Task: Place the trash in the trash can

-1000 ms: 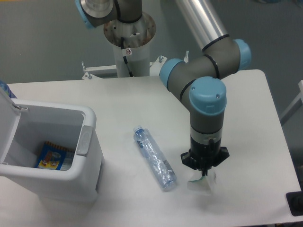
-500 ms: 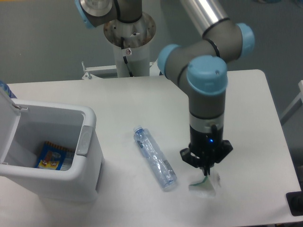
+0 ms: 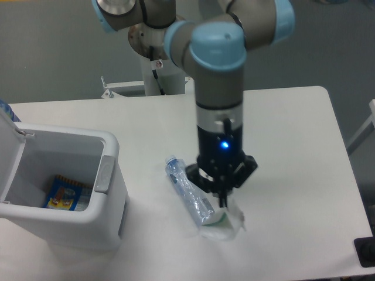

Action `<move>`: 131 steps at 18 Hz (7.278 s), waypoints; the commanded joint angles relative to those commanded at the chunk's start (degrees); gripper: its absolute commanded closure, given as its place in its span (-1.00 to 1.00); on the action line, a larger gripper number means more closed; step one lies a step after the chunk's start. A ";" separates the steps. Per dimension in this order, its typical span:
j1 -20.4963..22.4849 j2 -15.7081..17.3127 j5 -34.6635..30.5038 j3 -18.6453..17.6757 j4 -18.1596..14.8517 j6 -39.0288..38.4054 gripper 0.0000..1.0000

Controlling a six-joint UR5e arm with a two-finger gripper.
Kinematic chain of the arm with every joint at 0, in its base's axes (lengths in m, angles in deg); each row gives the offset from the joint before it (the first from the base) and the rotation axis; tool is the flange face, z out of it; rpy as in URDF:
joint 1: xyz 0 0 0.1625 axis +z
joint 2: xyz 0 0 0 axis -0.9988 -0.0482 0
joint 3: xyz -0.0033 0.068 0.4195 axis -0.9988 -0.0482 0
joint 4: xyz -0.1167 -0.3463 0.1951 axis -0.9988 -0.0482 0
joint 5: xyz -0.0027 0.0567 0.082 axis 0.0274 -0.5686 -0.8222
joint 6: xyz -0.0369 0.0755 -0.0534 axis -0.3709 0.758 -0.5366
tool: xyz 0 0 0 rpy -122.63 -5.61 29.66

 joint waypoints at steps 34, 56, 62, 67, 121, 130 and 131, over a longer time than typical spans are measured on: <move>-5.50 4.33 5.62 -1.94 0.09 -1.94 -0.77; 8.86 -14.93 -1.23 -0.88 -5.61 2.09 -1.00; 6.93 -20.37 -2.89 5.00 -14.57 3.60 -1.00; 4.38 -23.01 -4.83 7.03 -17.67 2.81 -1.00; 0.51 -24.51 -12.75 3.69 -14.41 -5.81 0.01; 4.99 -20.91 -3.44 7.03 -14.41 -5.54 0.02; 5.08 -20.39 -2.30 7.47 -14.33 -5.46 0.02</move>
